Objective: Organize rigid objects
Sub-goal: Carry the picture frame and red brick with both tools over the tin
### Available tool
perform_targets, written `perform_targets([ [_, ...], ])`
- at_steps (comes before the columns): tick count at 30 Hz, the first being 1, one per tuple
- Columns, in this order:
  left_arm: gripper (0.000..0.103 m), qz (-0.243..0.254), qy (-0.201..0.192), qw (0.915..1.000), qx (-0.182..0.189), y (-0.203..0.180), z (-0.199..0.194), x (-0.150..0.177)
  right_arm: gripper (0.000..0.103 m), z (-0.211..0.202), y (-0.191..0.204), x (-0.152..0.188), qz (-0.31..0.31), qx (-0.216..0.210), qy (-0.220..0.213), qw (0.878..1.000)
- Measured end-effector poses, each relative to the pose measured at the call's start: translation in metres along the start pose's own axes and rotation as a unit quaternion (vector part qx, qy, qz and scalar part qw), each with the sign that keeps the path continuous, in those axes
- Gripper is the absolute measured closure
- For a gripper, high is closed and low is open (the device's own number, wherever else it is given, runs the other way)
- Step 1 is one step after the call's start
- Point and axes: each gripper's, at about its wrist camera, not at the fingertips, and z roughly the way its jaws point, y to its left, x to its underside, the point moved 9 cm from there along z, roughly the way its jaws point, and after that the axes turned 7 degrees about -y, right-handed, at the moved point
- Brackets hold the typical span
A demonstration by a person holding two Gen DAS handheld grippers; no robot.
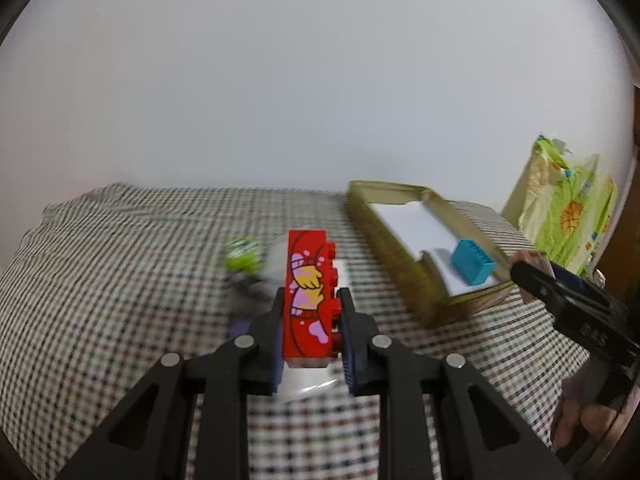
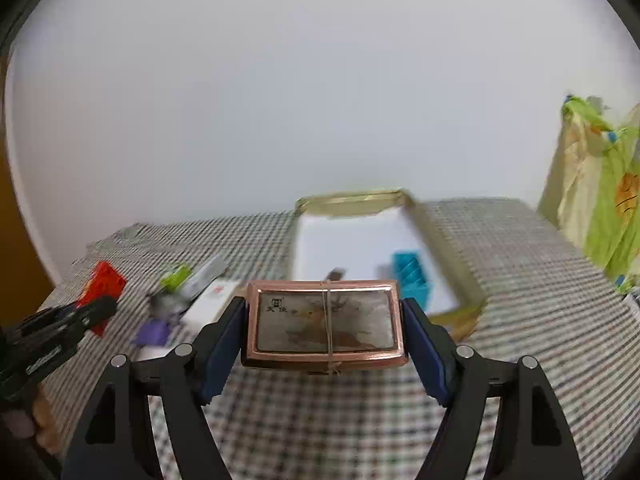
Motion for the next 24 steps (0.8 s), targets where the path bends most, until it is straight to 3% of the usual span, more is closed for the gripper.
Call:
perform_targets([
  [8, 0.082, 0.016, -0.005, 0.9988, 0.045, -0.065, 0.031, -0.016, 0.025, 0.028, -0.055, -0.017, 0.002, 0.049, -0.014, 0.999],
  [16, 0.082, 0.025, 0.005, 0.9973, 0.069, -0.123, 0.072, -0.016, 0.025, 0.059, -0.089, -0.03, 0.006, 0.065, -0.021, 0.998],
  [24, 0.082, 0.023, 0.045, 0.9943, 0.094, -0.172, 0.122, 0.001, 0.025, 0.105, -0.104, -0.03, 0.021, 0.031, 0.003, 0.999],
])
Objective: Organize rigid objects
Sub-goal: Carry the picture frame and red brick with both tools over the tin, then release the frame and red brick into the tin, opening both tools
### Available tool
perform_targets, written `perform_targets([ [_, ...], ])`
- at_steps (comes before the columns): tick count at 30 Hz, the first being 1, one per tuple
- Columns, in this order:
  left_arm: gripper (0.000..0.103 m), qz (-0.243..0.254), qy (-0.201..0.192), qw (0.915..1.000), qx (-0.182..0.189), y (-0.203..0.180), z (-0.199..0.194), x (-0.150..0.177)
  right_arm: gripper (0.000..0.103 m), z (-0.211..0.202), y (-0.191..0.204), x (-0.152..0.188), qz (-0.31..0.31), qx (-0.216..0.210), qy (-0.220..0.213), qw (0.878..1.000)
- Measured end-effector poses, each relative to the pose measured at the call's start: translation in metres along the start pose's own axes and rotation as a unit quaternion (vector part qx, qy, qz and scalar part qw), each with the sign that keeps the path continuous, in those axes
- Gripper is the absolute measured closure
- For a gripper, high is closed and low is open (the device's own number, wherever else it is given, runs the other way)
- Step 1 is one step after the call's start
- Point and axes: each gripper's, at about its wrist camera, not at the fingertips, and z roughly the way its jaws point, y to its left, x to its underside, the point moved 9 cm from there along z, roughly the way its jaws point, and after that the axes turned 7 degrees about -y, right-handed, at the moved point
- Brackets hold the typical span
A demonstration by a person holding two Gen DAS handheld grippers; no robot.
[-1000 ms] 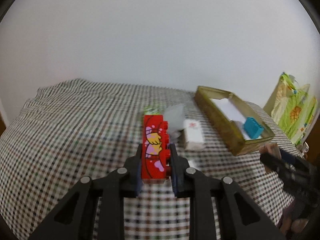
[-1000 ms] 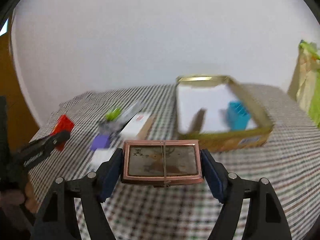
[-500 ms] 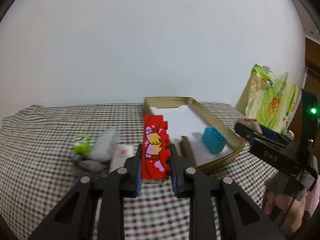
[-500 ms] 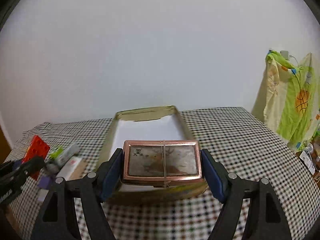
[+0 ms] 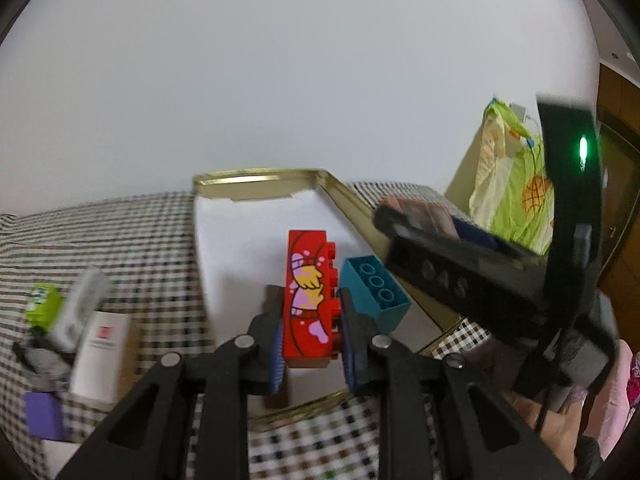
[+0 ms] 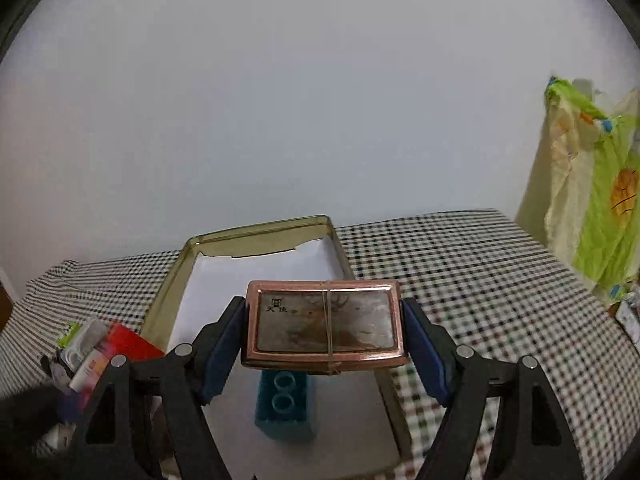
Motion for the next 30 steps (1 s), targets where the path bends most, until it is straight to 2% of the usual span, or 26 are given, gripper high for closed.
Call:
perform_targets([
  [10, 0.082, 0.005, 0.026, 0.9996, 0.007, -0.02, 0.027, 0.011, 0.025, 0.022, 0.006, 0.009, -0.016, -0.03, 0.025, 0.999],
  [17, 0.082, 0.015, 0.039, 0.999, -0.012, -0.015, 0.031, 0.016, 0.025, 0.034, 0.005, 0.021, -0.011, -0.039, 0.052, 0.998],
  [23, 0.082, 0.026, 0.051, 0.998, -0.028, -0.01, 0.037, 0.025, 0.025, 0.037, 0.009, 0.024, -0.031, -0.031, 0.042, 0.998],
  [28, 0.082, 0.027, 0.051, 0.9978, -0.032, -0.01, 0.037, 0.026, 0.023, 0.037, 0.011, 0.024, -0.032, -0.054, 0.036, 0.997],
  [30, 0.079, 0.029, 0.049, 0.9978, -0.035, -0.01, 0.037, 0.025, 0.021, 0.04, 0.013, 0.028, -0.021, -0.071, 0.05, 0.996],
])
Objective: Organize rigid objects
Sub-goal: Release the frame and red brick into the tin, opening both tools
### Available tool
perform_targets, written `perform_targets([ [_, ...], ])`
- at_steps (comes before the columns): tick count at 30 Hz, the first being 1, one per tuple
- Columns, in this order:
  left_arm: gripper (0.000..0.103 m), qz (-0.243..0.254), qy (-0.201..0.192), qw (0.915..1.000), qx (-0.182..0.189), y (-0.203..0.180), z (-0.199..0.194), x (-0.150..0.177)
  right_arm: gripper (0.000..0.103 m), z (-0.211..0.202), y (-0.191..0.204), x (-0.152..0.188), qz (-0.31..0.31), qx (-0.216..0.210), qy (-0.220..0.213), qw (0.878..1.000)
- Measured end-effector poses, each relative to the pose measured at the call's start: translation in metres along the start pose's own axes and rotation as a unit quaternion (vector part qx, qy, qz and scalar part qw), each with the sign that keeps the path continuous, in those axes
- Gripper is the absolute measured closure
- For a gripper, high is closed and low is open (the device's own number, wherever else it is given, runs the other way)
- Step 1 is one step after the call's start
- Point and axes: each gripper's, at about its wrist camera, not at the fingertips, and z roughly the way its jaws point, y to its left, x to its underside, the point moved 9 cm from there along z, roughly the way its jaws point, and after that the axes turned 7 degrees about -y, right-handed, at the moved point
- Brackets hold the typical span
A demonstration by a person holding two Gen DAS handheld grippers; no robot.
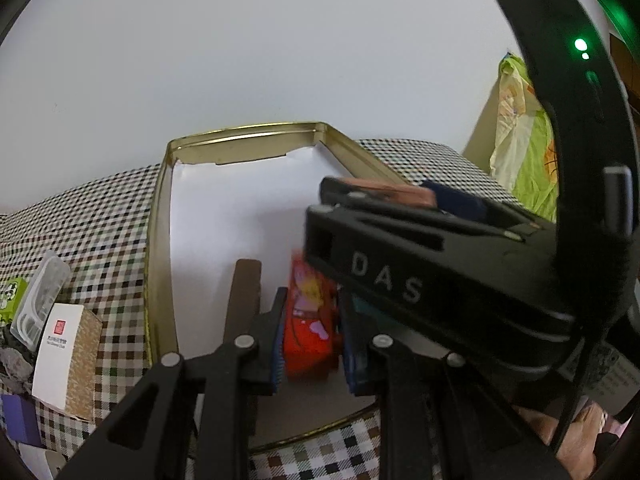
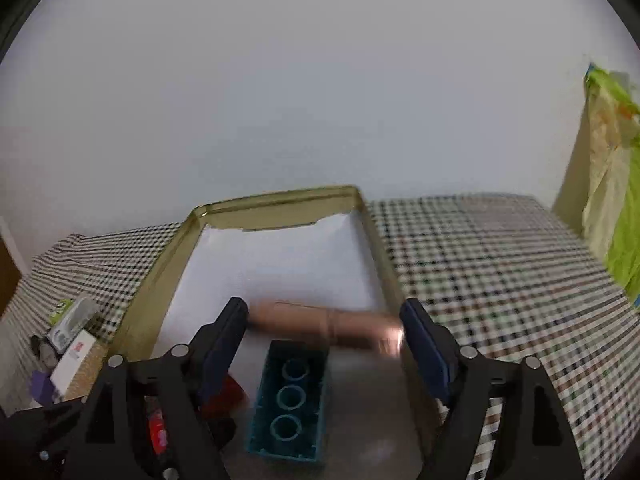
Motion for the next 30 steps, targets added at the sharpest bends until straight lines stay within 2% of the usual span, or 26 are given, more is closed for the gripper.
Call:
perform_targets([
  [3, 0.063, 0.012, -0.013, 0.9998, -0.004, -0.003, -0.005, -0.002, 0.019, 0.001, 0.0, 0.002, 0.015, -0.021, 0.005, 1.0],
  [4, 0.044, 0.017, -0.021, 0.9996, -0.011, -0.003, -0.008, -0.004, 0.019, 0.0, -0.002, 0.001, 0.024, -0.024, 0.0, 0.999],
  [5, 0.021, 0.018, -0.027, 0.9992, -0.022, -0.001, -0.01, -0.005, 0.019, -0.003, -0.004, 0.0, 0.032, -0.026, -0.006, 0.999],
  [7, 0.002, 0.016, -0.055, 0.9973, -0.045, 0.004, -0.02, -0.012, 0.019, -0.008, -0.01, -0.004, 0.049, -0.025, -0.023, 0.998],
  [10, 0.0, 0.01, -0.097, 0.9938, -0.053, 0.007, -0.034, -0.021, 0.019, -0.017, -0.018, -0.009, 0.071, -0.025, -0.046, 0.996],
  [20, 0.001, 0.013, -0.099, 0.9928, -0.066, 0.014, -0.037, -0.018, 0.018, -0.027, -0.025, -0.01, 0.087, -0.007, -0.061, 0.994],
  [25, 0.001, 0.006, -0.105, 0.9915, -0.077, 0.025, -0.038, -0.016, 0.018, -0.043, -0.019, -0.018, 0.049, 0.03, -0.097, 0.994],
  [30, 0.001, -0.008, -0.112, 0.989, -0.096, 0.042, -0.043, -0.016, 0.018, -0.066, -0.024, -0.024, 0.035, 0.089, -0.155, 0.983],
])
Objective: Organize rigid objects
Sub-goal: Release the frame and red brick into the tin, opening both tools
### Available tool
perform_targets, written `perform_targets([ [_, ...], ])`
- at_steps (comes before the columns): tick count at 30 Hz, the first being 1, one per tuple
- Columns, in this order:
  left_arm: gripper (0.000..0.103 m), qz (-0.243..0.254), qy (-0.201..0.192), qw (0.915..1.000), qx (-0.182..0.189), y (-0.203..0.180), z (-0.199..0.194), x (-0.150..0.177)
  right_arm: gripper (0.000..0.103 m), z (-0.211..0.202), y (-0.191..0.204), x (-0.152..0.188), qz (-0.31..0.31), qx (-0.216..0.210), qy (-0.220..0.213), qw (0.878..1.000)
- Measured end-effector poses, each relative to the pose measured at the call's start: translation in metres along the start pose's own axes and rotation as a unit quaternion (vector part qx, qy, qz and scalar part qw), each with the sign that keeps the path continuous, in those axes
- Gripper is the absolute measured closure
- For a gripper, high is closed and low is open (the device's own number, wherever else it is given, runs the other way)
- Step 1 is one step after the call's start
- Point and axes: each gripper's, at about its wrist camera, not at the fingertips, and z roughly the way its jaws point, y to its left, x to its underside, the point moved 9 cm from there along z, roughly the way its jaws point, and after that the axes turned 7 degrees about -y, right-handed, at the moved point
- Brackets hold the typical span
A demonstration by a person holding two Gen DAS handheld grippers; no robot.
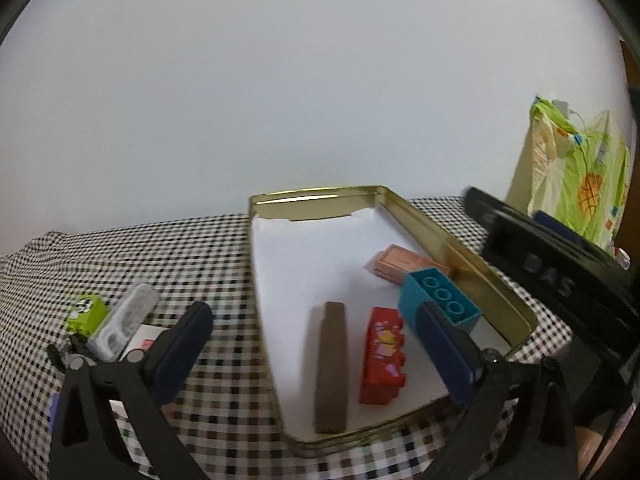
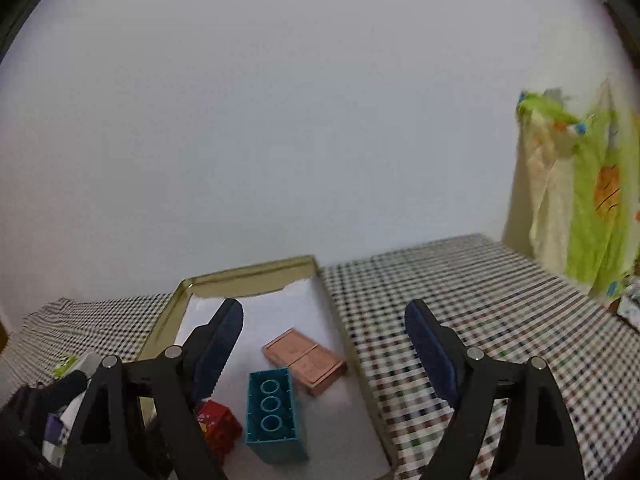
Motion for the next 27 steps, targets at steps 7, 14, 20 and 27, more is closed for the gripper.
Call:
perform_targets([
  [7, 0.001, -0.017, -0.011, 0.9995, -0.025, 0.024, -0.007, -0.002, 0.018, -0.014, 0.0, 0.006, 0.021, 0.011, 0.003, 1.0],
  [14, 0.001, -0.012, -0.017, 0.9992, -0.033, 0.037, -0.017, 0.0, 0.018, -0.024, 0.009, 0.016, 0.026, 0.016, 0.012, 0.999],
  [20, 0.001, -0.012, -0.03, 0.9984, -0.046, 0.052, -0.031, 0.0, 0.018, -0.037, 0.019, 0.017, 0.009, 0.015, 0.001, 1.0],
  [27, 0.001, -0.005, -0.036, 0.9984, -0.044, 0.061, -0.042, 0.001, 0.018, -0.053, 0.033, 0.017, -0.015, 0.019, -0.014, 1.0],
])
